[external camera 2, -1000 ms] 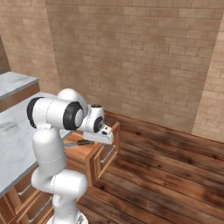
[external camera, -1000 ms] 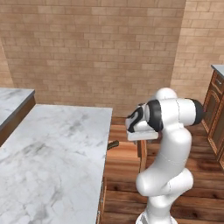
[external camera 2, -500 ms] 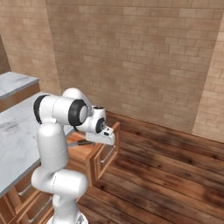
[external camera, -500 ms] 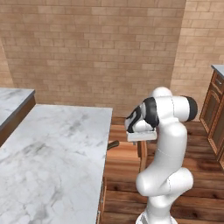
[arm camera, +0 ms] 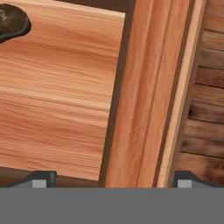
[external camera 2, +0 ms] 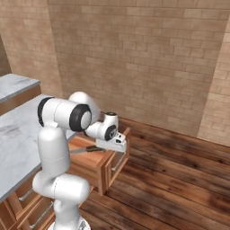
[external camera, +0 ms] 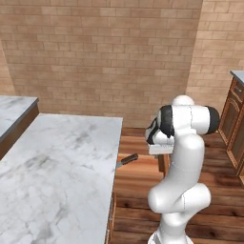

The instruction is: Pick up the knife from the drawer and place it on the cutting board. Then place the meat from the plate to the cutting board.

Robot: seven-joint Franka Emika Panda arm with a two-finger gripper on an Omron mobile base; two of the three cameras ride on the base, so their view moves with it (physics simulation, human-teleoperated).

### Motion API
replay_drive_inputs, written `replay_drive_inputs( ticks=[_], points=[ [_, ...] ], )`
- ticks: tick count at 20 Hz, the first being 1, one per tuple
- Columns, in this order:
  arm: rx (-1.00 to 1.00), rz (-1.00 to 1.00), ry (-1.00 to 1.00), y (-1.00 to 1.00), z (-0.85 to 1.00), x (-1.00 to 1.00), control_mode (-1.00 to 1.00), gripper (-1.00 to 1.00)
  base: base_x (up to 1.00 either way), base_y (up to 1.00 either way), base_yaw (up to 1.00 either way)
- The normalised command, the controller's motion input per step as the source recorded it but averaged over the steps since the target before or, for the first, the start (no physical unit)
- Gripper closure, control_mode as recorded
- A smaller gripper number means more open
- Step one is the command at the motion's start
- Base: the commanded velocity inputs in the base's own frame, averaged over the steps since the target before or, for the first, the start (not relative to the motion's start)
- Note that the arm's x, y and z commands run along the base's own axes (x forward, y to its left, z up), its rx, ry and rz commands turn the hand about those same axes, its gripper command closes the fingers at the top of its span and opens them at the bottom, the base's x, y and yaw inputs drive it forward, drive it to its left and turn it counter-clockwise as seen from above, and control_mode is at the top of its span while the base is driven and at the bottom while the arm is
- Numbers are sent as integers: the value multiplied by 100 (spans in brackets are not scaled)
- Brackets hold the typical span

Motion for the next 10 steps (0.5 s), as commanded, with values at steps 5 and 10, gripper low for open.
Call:
replay_drive_inputs(
  ticks=[5,10],
  points=[
    [7,-3,0,-80,-12,-18,-100,-100,0,0,0],
    [8,-4,0,-80,-5,-15,-100,-100,0,0,0]
  ],
)
